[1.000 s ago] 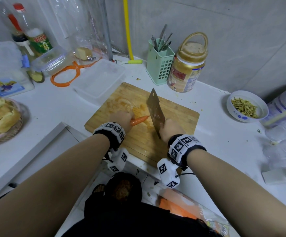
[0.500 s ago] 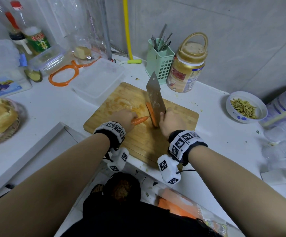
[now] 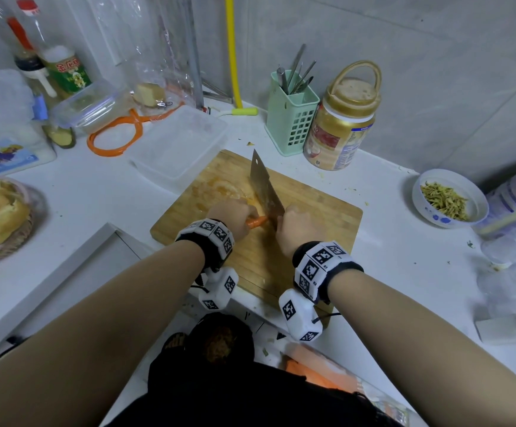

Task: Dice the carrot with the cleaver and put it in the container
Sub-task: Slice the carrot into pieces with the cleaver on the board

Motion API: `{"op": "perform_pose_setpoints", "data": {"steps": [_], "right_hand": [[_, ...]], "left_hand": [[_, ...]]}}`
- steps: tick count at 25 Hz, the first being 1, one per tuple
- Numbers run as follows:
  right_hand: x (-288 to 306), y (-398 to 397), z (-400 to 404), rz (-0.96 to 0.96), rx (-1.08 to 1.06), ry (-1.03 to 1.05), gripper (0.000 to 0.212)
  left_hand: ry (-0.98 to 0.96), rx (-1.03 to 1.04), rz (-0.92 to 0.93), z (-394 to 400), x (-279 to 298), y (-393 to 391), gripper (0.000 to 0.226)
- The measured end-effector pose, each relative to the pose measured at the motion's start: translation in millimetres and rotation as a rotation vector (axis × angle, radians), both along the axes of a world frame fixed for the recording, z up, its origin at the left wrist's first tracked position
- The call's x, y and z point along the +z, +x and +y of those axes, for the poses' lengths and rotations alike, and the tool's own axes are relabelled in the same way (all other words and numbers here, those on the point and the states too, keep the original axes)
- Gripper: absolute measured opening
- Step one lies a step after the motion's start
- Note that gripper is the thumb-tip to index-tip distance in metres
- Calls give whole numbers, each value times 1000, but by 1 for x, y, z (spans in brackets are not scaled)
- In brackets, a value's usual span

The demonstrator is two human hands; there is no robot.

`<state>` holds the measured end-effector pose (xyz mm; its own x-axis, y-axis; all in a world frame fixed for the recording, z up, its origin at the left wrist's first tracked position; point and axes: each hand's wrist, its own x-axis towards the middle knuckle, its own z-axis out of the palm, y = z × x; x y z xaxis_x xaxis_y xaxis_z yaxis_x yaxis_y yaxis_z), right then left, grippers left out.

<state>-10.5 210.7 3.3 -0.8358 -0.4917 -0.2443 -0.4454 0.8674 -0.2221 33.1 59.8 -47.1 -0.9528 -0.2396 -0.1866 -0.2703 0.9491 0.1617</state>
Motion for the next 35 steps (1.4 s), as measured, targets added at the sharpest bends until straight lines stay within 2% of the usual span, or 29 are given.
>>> {"op": "perform_pose_setpoints", "data": {"steps": [3,6,24,35], "right_hand": [[-3,-1,-4,-23,-13,37,22],[-4,-3,-6,-27,-21,41,23],[-5,-2,-7,-50,-20,5,22],[-2,-3,-13,-72,16,75,25]], "left_hand": [[-31,-59,-54,1,2,0,41],[-63,-85,-78,3,6,-2,43],[-47,-104,-88,1,10,-4,43],[-45,-103,-89,0,10,-5,35]]}}
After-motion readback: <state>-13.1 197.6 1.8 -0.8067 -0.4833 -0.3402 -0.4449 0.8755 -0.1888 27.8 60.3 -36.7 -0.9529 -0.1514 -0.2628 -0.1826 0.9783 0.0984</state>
